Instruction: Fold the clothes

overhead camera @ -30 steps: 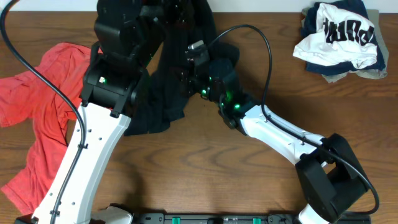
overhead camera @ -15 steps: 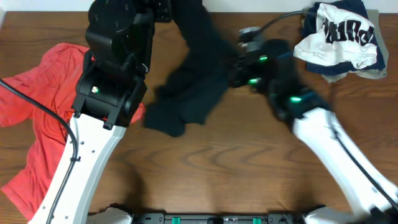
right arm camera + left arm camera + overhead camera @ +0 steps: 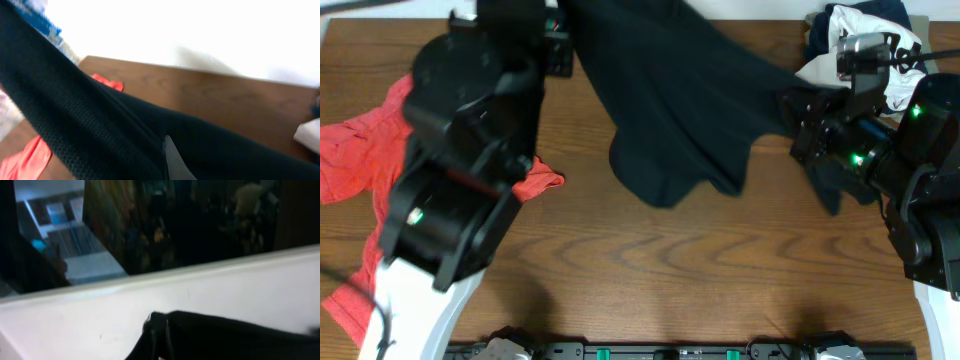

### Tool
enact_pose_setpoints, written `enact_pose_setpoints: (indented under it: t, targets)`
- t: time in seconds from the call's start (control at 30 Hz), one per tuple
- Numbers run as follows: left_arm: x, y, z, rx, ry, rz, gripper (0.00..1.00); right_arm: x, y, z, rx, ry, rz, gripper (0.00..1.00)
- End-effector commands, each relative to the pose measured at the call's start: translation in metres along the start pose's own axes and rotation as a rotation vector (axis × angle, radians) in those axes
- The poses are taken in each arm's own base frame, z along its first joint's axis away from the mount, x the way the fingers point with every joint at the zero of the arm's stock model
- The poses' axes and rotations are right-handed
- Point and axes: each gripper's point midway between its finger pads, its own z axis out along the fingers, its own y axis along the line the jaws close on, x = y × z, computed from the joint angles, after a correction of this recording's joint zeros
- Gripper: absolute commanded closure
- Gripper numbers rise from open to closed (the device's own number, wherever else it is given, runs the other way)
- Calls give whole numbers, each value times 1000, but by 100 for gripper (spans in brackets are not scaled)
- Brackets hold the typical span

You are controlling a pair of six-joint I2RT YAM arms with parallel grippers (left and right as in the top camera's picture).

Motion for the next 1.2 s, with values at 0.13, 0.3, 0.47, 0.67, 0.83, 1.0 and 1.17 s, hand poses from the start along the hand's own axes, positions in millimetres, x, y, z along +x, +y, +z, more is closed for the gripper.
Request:
enact_pose_setpoints:
  t: [0.13, 0.3, 0.47, 0.67, 0.83, 1.0, 1.17]
  targets:
    - [51, 67, -10, -333, 234, 16, 94, 67, -69, 42, 222, 294, 102, 99]
    - [104, 67, 5, -396, 423, 72, 94, 115, -76, 89, 194, 503, 97, 99]
    - [151, 57, 32, -405, 563, 123, 94, 156, -90, 145, 179, 625, 104, 99]
    - [198, 40, 66, -395, 676, 192, 94, 194, -136, 199, 243, 668, 122, 99]
    - [227, 33, 81, -392, 741, 229, 94, 201, -186, 196, 339, 666, 178, 99]
    - [241, 28, 88, -380, 768, 228, 94, 183, -215, 178, 340, 614, 272, 53]
    - [239, 24, 92, -362, 753, 209, 94, 155, -181, 177, 189, 572, 267, 40]
